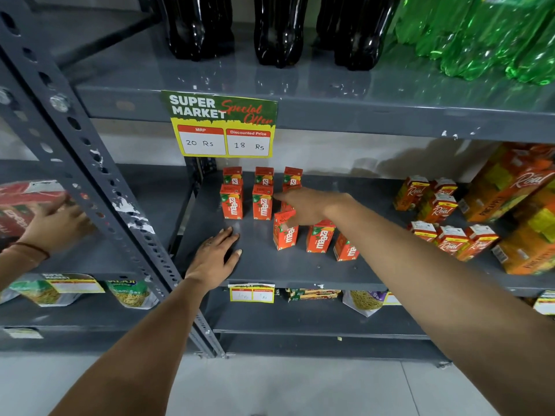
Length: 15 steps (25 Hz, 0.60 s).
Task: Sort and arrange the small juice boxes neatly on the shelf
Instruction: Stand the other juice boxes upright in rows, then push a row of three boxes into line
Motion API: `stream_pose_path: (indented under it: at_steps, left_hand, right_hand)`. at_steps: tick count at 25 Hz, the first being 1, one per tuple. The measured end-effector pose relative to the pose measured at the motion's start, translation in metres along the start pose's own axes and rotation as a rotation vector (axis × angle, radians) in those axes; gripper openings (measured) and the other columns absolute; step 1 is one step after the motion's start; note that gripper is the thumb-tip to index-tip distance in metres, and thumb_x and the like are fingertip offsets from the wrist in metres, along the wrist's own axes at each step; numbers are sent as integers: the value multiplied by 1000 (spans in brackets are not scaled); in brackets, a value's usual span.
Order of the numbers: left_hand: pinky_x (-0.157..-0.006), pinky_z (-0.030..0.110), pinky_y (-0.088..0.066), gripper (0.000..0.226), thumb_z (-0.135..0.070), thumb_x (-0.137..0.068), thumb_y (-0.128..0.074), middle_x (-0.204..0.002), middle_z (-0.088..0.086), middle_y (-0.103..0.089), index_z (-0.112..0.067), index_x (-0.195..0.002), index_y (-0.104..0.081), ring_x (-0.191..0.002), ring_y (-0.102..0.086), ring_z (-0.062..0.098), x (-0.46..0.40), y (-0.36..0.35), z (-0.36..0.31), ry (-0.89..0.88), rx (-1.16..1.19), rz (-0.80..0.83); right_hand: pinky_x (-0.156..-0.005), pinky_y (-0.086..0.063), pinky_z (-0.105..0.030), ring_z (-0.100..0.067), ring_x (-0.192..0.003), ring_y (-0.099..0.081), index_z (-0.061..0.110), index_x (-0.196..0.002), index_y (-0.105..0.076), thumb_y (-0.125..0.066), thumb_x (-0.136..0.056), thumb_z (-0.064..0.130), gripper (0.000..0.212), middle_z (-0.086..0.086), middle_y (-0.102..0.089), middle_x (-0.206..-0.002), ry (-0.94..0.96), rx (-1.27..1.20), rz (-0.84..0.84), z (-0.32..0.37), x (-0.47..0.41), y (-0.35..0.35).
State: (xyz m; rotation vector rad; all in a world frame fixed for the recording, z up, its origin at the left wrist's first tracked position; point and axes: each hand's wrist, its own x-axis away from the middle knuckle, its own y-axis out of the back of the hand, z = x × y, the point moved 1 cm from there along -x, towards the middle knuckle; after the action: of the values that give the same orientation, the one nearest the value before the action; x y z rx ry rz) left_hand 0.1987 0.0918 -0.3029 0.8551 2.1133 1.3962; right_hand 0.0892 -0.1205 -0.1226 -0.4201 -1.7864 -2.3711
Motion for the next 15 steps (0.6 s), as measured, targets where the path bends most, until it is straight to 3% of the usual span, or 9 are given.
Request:
stream_pose_path:
  at_steps: [2,4,6,8,11,13,15]
  left_hand:
    - [-118,37,-14,54,-38,-96,-49,-156,-2,-27,-19,-145,-37,-145,-19,17,-1,1,-2,19,83,-5]
    - [-117,38,-21,53,-29,-90,-62,-150,2,-39,-18,-139,-46,-141,-30,20,-4,3,-6,60,230,-38]
    - [-112,37,-32,60,-28,-81,-74,-141,1,-51,-21,-135,-50,-132,-43,19,-8,4,-18,68,373,-48]
    - [-106,32,-39,72,-33,-70,-83,-132,-6,-55,-21,-134,-51,-123,-49,12,-11,4,-40,80,527,-26]
    - [-100,28,-40,81,-33,-62,-89,-124,-12,-54,-20,-132,-51,-116,-51,9,-19,1,-73,103,709,33]
    - [-99,31,-43,84,-39,-56,-90,-126,-10,-59,-25,-129,-51,-113,-55,8,-26,-2,-86,88,769,61]
    - [-96,34,-47,79,-44,-52,-90,-119,-8,-65,-29,-121,-55,-108,-61,8,-34,-5,-93,86,775,71]
  right_hand:
    - [-115,-33,-38,-19,-138,-42,19,-149,-40,-75,-85,26,72,-2,-45,-151,45,-235,-245,-10,28,7]
    - [-113,-37,-40,-13,-131,-48,19,-138,-55,-81,-79,17,65,-1,-55,-142,59,-451,-596,-34,63,-4]
    - [-112,-36,-32,-13,-132,-45,23,-136,-57,-85,-74,15,69,0,-52,-144,-114,-541,-741,-59,94,-36]
    - [-108,-31,-26,-15,-139,-37,27,-143,-47,-88,-70,19,84,3,-41,-152,-287,-561,-749,-80,108,-67]
    - [-107,-30,-25,-7,-137,-30,31,-152,-27,-91,-64,19,109,10,-32,-152,-331,-732,-648,-103,107,-98]
    - [-102,-36,-23,-6,-132,-36,30,-154,-19,-89,-65,5,116,10,-36,-146,-328,-940,-558,-110,97,-111]
    - [-88,-46,-15,-15,-126,-50,22,-151,-28,-84,-67,-9,106,2,-51,-135,-350,-1047,-497,-114,86,-120]
